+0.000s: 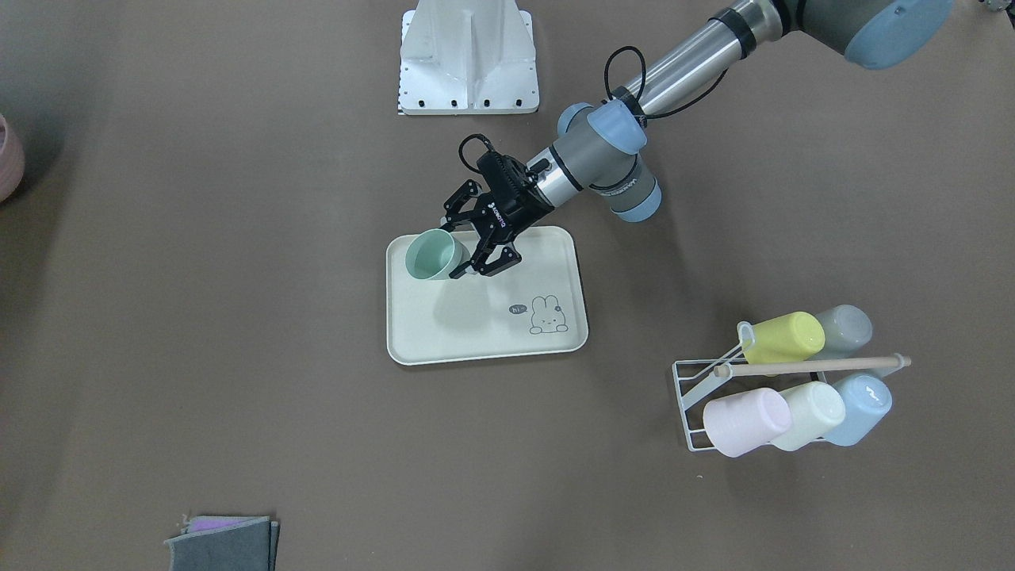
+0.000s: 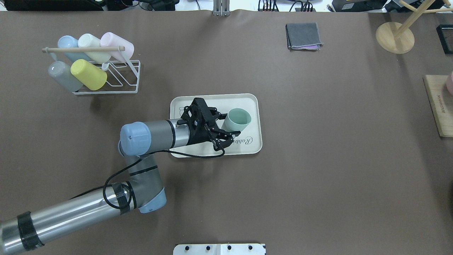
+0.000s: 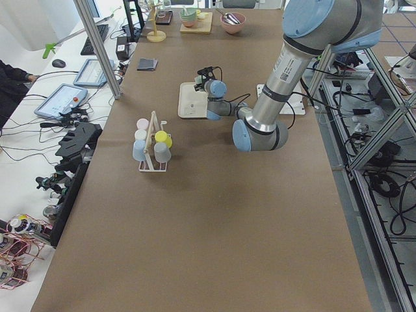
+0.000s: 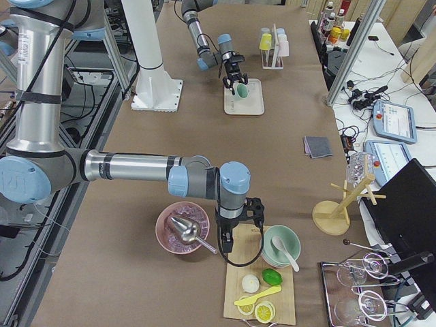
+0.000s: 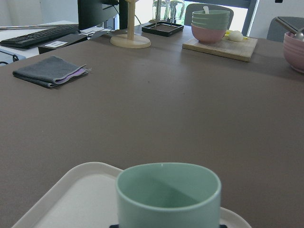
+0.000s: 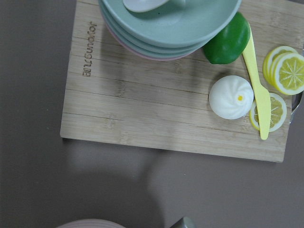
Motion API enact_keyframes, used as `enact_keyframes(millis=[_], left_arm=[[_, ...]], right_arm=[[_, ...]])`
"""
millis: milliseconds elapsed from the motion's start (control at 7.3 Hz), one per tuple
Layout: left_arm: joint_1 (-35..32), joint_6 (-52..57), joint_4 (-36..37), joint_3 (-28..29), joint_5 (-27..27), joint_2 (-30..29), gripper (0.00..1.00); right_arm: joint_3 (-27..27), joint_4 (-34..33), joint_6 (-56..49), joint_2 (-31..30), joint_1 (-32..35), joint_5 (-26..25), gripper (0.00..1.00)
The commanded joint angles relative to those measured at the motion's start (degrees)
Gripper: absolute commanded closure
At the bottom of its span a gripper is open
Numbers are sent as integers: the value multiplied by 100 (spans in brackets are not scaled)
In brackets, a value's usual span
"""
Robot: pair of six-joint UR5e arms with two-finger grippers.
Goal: Pick up and place green cup on tray
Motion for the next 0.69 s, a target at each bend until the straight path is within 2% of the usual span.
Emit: enact_keyframes(millis=[0,274,548], left_arm=[[-63,9,7,8,33,31,79],[-177,10,-2,8,33,145,77],[-195,45,-2,8,112,146,64]], right_arm=[[2,0,0,7,0,0,0],[-7,0,0,7,0,0,0],[-7,0,0,7,0,0,0]])
